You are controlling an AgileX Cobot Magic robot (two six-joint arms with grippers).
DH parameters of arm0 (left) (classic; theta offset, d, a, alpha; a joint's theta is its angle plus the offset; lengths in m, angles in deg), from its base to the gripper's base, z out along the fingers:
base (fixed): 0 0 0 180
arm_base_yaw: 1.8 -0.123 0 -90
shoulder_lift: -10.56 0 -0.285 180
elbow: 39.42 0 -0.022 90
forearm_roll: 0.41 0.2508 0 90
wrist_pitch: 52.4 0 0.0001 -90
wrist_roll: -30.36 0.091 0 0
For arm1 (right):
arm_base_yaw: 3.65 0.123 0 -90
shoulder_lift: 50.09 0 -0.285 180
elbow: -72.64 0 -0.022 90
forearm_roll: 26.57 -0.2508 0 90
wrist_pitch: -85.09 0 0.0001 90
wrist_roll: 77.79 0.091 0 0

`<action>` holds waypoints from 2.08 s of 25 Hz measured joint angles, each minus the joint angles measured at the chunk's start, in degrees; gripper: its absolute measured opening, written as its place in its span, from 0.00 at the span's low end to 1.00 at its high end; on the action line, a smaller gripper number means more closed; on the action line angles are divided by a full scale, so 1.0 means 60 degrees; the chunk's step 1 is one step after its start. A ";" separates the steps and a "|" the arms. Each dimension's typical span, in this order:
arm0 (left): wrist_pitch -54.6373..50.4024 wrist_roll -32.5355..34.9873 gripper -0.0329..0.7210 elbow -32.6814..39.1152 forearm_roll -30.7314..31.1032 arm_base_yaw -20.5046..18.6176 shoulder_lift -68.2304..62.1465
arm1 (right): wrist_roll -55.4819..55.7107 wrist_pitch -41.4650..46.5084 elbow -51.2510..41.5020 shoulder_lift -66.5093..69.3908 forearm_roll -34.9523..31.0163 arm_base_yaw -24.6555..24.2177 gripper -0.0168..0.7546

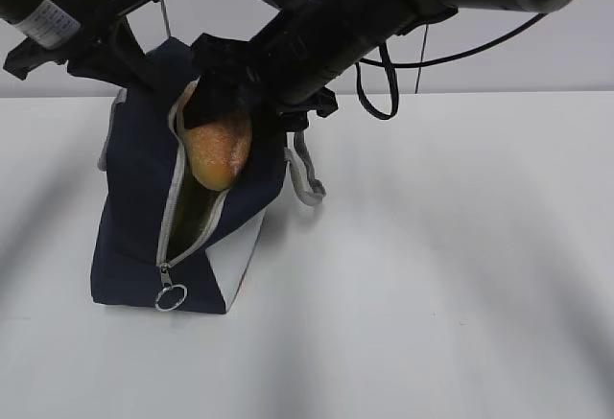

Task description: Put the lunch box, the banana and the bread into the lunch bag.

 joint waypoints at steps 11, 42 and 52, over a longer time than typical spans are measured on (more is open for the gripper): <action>-0.0010 0.0000 0.04 0.0000 -0.0011 0.0000 0.0000 | -0.0250 -0.0105 0.0501 0.0302 0.0266 0.0000 0.84; -0.0028 0.0000 0.04 0.0000 -0.0011 0.0000 0.0000 | 0.1087 0.1182 0.0609 0.0060 0.2167 -0.0892 0.64; -0.0028 0.0000 0.04 0.0000 -0.0011 0.0000 0.0000 | 0.0726 0.1026 0.0609 0.0626 0.1204 -0.0892 0.42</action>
